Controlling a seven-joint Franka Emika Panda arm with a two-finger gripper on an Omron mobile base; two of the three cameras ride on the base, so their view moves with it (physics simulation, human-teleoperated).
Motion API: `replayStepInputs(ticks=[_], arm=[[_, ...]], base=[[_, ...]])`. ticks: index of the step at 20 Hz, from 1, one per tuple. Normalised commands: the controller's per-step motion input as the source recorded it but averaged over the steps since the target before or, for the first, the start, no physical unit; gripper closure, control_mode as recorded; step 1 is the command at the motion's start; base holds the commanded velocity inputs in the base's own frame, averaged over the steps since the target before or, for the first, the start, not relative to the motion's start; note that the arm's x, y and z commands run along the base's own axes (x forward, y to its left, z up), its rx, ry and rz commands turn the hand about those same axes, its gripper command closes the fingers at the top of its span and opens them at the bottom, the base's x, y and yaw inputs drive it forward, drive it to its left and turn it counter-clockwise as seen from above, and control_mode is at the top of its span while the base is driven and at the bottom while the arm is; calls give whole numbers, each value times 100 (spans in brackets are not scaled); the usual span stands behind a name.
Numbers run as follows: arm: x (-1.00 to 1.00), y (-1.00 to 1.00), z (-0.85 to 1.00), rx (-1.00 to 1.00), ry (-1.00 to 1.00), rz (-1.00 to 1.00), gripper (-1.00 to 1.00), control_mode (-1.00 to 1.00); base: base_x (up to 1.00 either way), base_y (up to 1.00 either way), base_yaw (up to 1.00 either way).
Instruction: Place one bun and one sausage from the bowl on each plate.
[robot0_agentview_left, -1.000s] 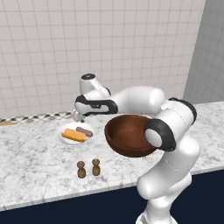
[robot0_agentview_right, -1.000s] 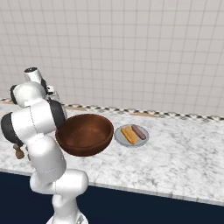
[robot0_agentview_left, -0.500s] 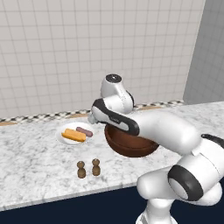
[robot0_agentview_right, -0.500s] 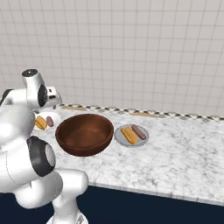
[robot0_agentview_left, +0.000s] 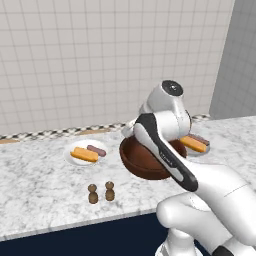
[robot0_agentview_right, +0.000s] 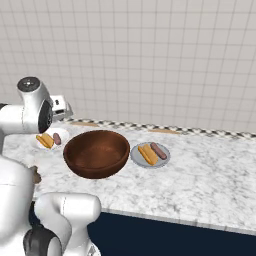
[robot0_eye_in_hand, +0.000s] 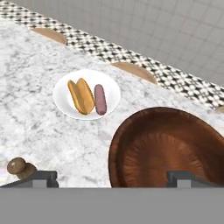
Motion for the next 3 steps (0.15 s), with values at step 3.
replayStepInputs(ticks=[3], arm=[[-73,-63,68,9,-13,0,-100,-100]], base=[[0,0,0]])
